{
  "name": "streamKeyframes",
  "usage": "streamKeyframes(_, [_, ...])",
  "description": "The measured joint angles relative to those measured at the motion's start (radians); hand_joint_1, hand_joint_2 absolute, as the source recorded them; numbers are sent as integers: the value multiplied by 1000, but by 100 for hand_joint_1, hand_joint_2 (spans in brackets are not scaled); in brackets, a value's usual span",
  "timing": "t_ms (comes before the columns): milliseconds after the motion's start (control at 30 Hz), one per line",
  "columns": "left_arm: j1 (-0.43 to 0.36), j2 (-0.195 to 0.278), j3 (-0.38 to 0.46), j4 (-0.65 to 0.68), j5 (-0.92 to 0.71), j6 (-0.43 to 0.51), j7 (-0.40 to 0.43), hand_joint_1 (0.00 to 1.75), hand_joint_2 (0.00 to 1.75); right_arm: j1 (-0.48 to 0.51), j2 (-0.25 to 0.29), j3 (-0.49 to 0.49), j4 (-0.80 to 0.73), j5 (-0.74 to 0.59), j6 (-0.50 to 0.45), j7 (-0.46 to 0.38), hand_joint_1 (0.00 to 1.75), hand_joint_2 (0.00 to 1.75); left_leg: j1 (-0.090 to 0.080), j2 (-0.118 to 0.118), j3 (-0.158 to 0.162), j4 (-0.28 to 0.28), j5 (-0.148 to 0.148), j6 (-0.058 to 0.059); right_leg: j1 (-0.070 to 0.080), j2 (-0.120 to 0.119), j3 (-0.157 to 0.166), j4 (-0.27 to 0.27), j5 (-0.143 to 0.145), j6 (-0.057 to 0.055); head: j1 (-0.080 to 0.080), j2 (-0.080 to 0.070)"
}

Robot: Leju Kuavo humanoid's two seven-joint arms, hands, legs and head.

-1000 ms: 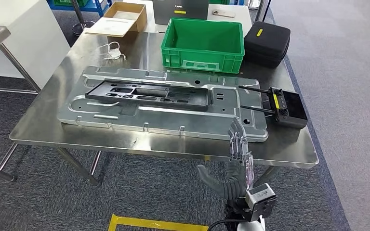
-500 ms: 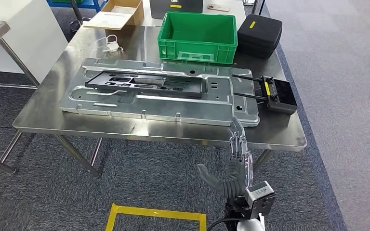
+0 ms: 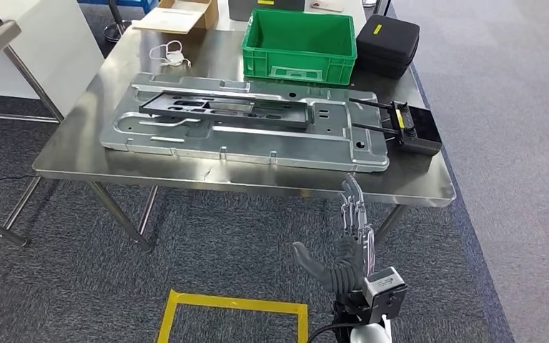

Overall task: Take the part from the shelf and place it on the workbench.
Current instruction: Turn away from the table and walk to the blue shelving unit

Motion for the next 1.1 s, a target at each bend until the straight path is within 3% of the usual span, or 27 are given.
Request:
streamKeyframes(33, [0,0,0,0,0,1,0,0,175,0,0,-1,0,0,-1,0,0,175,0,2,-8,-1,8,9,-2,0,-14,34,-32,4,0,0])
streamKeyframes(100, [0,0,0,0,-1,3,0,0,175,0,0,-2,2,0,-5,0,0,175,-5,7,-27,-1,23,20,-4,-2,-57,155,-121,10,0,0])
streamKeyframes(133, [1,0,0,0,-1,3,1,0,175,1,0,-2,3,1,-6,0,0,175,-8,8,-38,0,31,22,-4,-2,-75,216,-154,12,0,0])
streamKeyframes(167, [1,0,0,0,-1,3,1,0,175,2,0,-2,5,1,-8,0,0,175,-12,10,-48,0,38,23,-4,-2,-82,255,-167,11,0,0])
streamKeyframes(200, [1,0,0,0,-1,3,1,0,175,2,0,-2,6,1,-9,0,0,175,-16,10,-57,0,45,24,-3,-2,-70,258,-160,7,0,0])
streamKeyframes(233, [1,-1,0,0,-1,3,1,0,175,3,0,-2,7,2,-10,0,0,175,-20,10,-65,0,52,24,0,-2,-38,221,-137,0,0,0])
streamKeyframes(267, [1,-1,0,0,-1,3,1,0,175,3,0,-2,8,2,-11,0,0,175,-23,10,-72,0,59,25,5,-2,11,152,-110,-11,0,0])
streamKeyframes(333, [2,-4,0,0,-2,3,1,0,175,3,0,-2,6,3,-14,0,0,175,-27,10,-81,-1,72,21,18,-7,105,5,-83,-36,0,0])
streamKeyframes(400, [2,-8,0,0,-2,3,2,0,175,3,0,-2,5,4,-17,-1,0,175,-23,12,-83,-5,84,10,28,-12,137,-56,-78,-48,0,0])
streamKeyframes(467, [2,-9,0,0,-3,3,2,0,175,4,1,-2,4,4,-22,-1,0,175,-20,14,-84,-9,94,-1,29,-13,134,-72,-56,-54,0,0])
streamKeyframes(500, [2,-10,0,0,-3,3,2,0,175,4,1,-2,3,4,-24,-1,0,175,-21,13,-90,-2,83,-6,25,-14,131,-83,-44,-57,0,0])
streamKeyframes(567, [2,-10,0,0,-3,3,2,0,175,6,2,-2,3,4,-27,-1,0,175,-20,10,-115,65,13,-15,17,-16,118,-98,-19,-59,0,0])
streamKeyframes(633, [2,-10,0,0,-4,2,2,0,175,13,3,-2,3,4,-26,-1,0,175,-13,8,-147,187,-73,-25,15,-16,94,-96,-2,-58,-1,0])
streamKeyframes(667, [3,-10,0,0,-4,2,2,0,175,16,3,-2,3,4,-25,-1,0,175,-10,9,-154,236,-92,-30,14,-17,81,-92,5,-55,-1,0])
streamKeyframes(700, [3,-9,0,0,-4,2,2,0,175,17,3,-2,3,5,-24,-1,0,175,-6,9,-149,260,-89,-37,12,-17,67,-86,11,-51,-1,0])
streamKeyframes(733, [3,-8,0,0,-4,3,2,0,175,18,3,-2,3,5,-24,-1,0,175,-2,9,-127,248,-67,-43,9,-17,51,-77,16,-47,-1,0])
streamKeyframes(800, [2,-6,0,0,-4,3,1,0,175,20,3,-2,4,5,-23,-1,0,175,6,9,-43,138,-26,-55,2,-17,18,-51,22,-36,-1,0])
streamKeyframes(867, [-1,-7,0,0,-4,3,0,0,175,21,3,-3,4,6,-21,-1,0,175,6,7,26,32,-34,-51,2,-15,-6,-24,25,-24,0,0])
streamKeyframes(900, [-1,-7,0,0,-4,3,-1,0,175,21,3,-3,3,7,-18,-1,0,175,5,5,36,12,-48,-42,4,-14,-12,-14,27,-18,0,0])
streamKeyframes(1000, [1,-7,0,0,-5,3,-2,0,175,22,3,-3,3,10,-11,-1,0,175,1,6,26,14,-43,-8,3,-11,-20,0,29,-4,1,0])
streamKeyframes(1033, [1,-7,0,0,-5,3,-2,0,131,23,3,-3,2,10,-10,-1,0,175,0,8,20,14,-36,2,0,-10,-27,15,12,1,1,0])
streamKeyframes(1100, [0,-7,0,0,-6,3,-2,0,44,24,3,-4,2,12,-10,-1,0,175,-1,11,4,13,-23,16,-3,-9,-57,91,-59,9,1,0])
